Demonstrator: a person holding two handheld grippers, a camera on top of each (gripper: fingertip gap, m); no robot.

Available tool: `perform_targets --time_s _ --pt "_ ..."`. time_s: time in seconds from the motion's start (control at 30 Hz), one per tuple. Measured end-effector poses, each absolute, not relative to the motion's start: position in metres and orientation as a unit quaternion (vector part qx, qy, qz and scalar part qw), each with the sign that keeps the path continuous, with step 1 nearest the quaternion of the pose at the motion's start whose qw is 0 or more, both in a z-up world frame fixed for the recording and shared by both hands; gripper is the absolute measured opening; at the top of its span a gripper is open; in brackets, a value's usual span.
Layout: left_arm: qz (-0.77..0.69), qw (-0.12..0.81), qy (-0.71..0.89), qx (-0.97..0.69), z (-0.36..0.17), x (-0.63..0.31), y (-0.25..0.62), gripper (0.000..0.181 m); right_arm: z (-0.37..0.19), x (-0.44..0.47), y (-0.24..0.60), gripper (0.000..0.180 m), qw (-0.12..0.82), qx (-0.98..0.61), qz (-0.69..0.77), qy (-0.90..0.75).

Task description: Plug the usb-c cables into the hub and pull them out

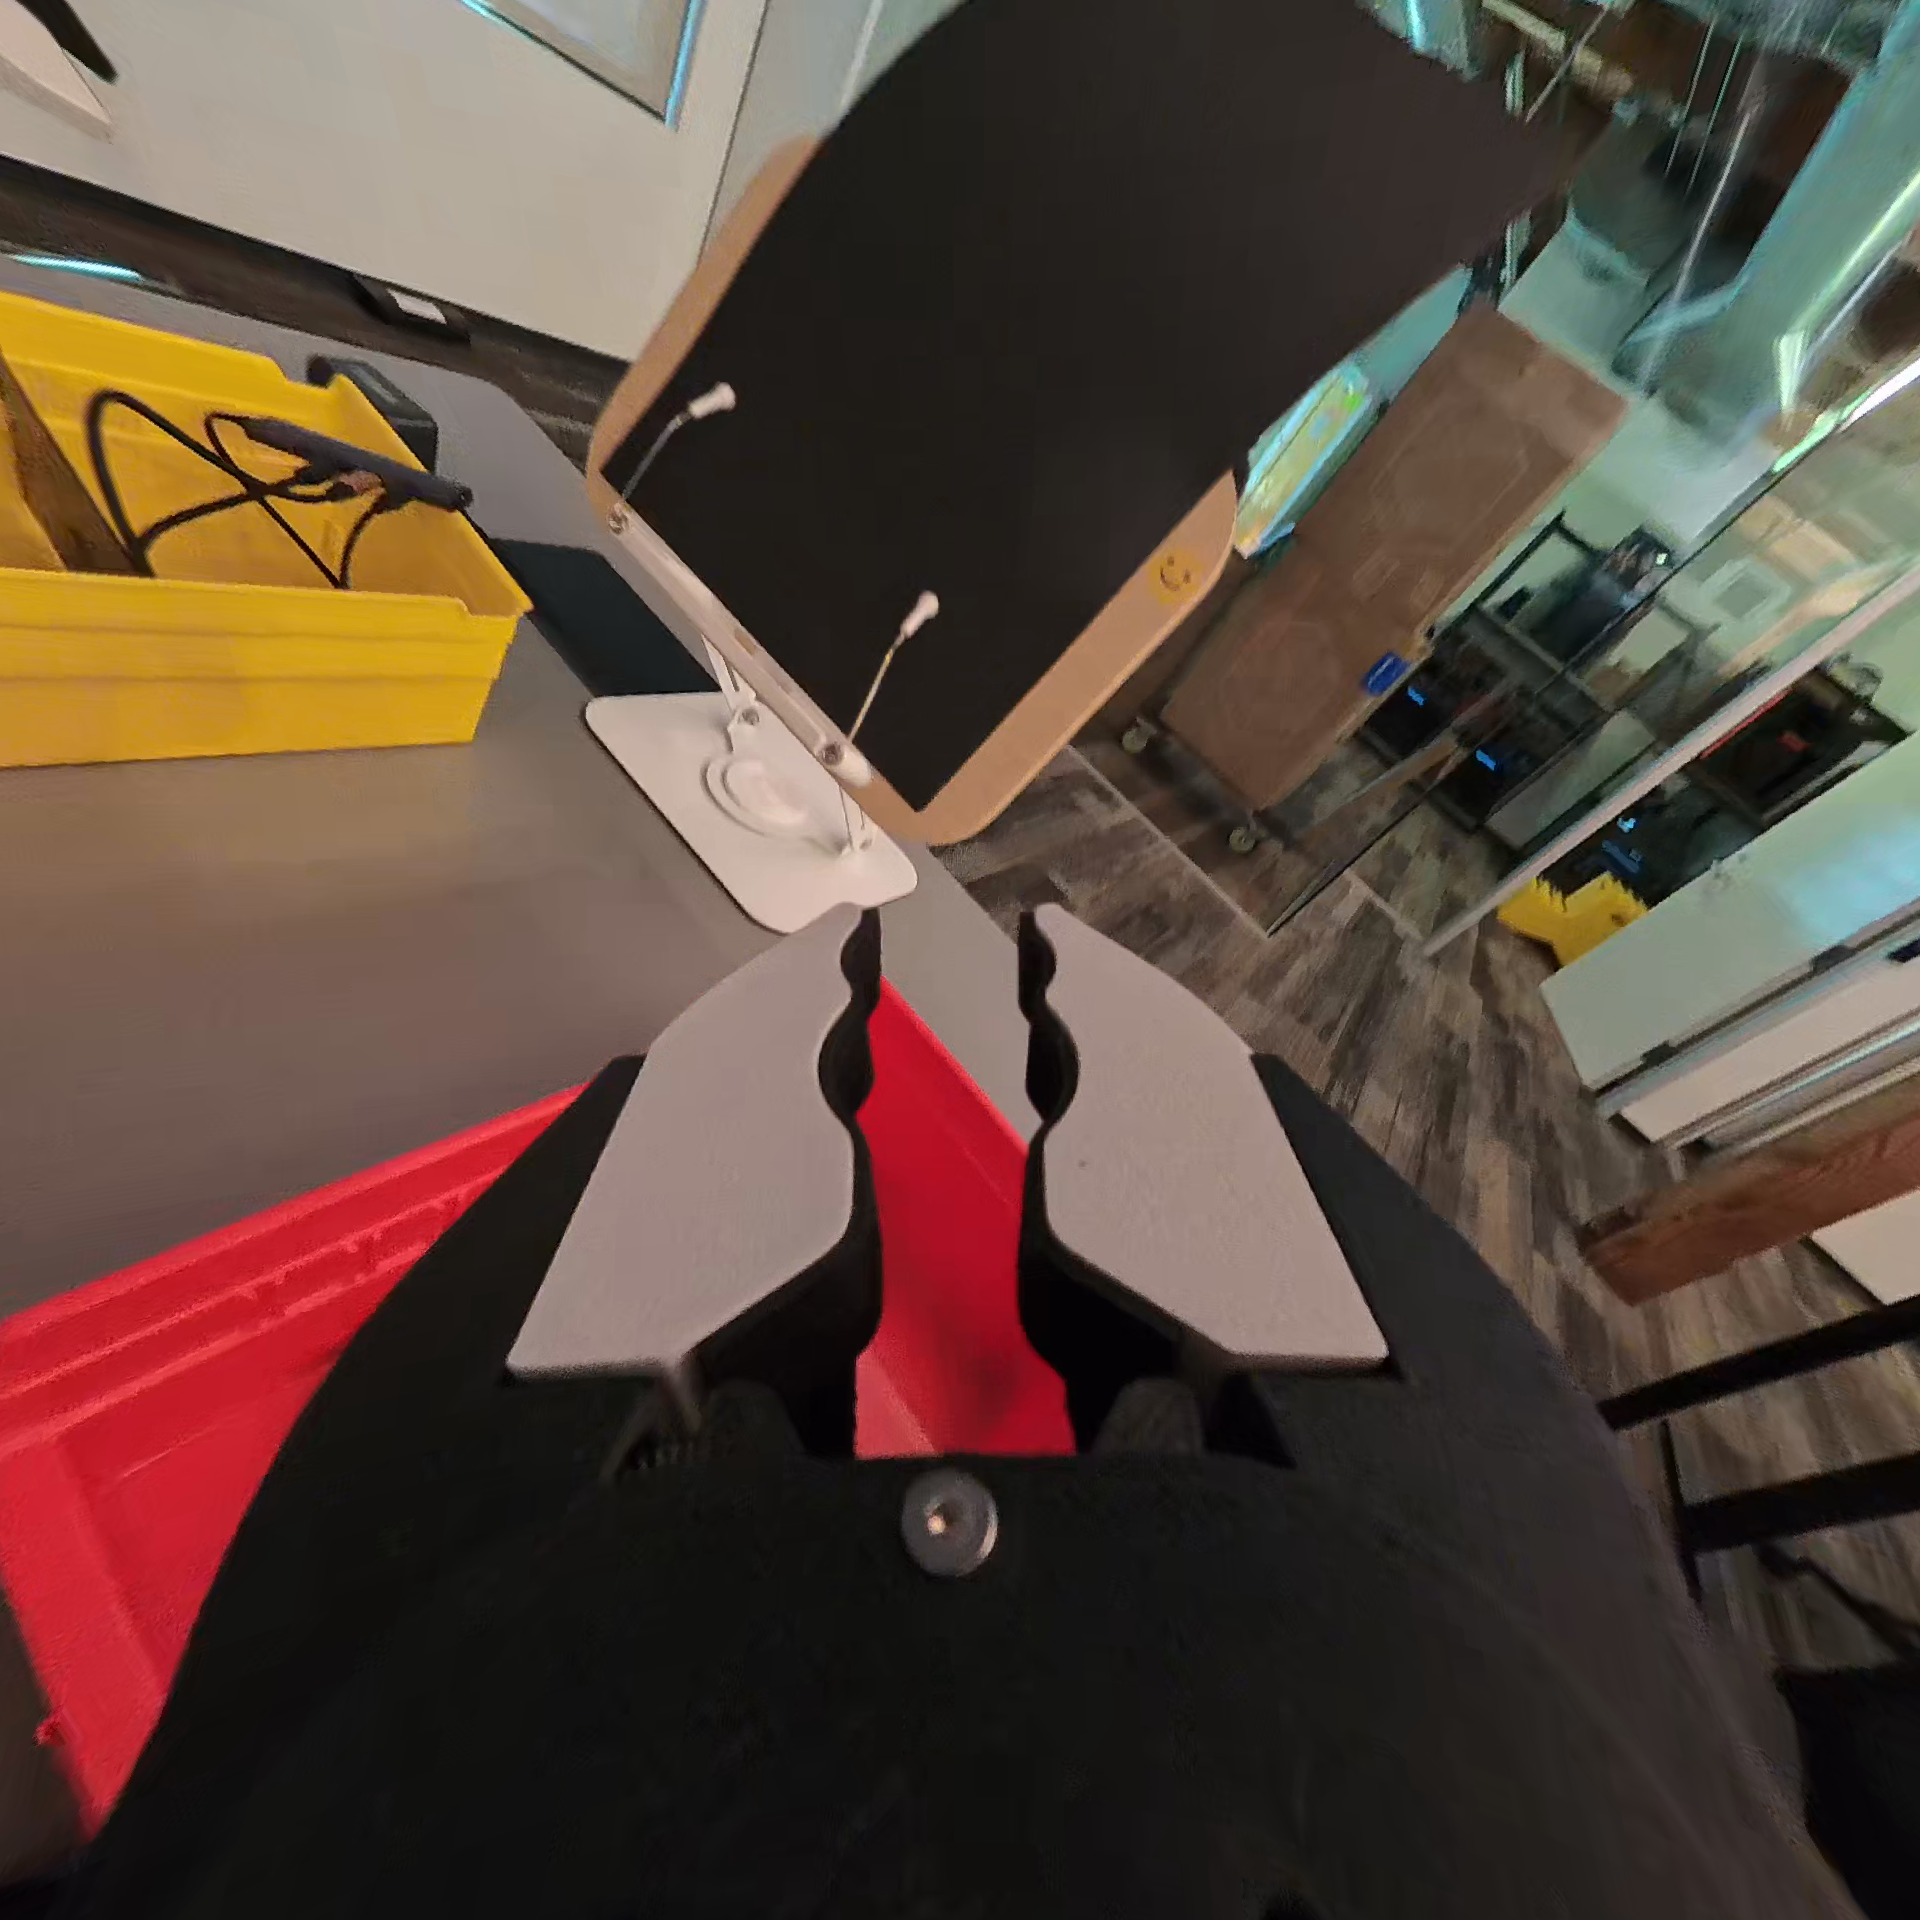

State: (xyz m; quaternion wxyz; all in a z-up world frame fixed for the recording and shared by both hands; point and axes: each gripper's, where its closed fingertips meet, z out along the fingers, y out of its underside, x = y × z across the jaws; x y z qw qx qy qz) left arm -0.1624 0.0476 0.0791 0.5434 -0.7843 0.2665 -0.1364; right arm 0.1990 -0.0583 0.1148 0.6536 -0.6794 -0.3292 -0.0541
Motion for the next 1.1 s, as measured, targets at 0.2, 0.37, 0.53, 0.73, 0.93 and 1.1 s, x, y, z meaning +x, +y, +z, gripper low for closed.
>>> perform_targets --time_s 0.2,0.37,0.53,0.73,0.93,1.1 --pt "-0.043 0.511 0.329 -0.793 0.061 -0.211 0.077 0.042 0.119 0.183 -0.067 0.026 0.652 -0.66 -0.063 -0.367" --pt "-0.007 0.419 0.455 -0.786 0.005 -0.221 0.128 0.05 0.113 0.183 -0.067 0.027 0.641 -0.66 -0.07 -0.386" --pt "0.044 0.348 0.511 -0.785 -0.048 -0.238 0.151 0.049 0.108 0.177 -0.066 0.027 0.637 -0.655 -0.072 -0.401" --pt "0.053 0.294 0.529 -0.794 -0.078 -0.241 0.161 0.048 0.098 0.173 -0.061 0.027 0.62 -0.658 -0.08 -0.42" --pt "0.073 0.284 0.535 -0.792 -0.082 -0.245 0.169 0.028 0.093 0.173 -0.058 0.027 0.613 -0.66 -0.08 -0.427" --pt "0.103 0.307 0.543 -0.775 -0.064 -0.244 0.168 0.024 0.091 0.173 -0.057 0.027 0.61 -0.66 -0.083 -0.43"
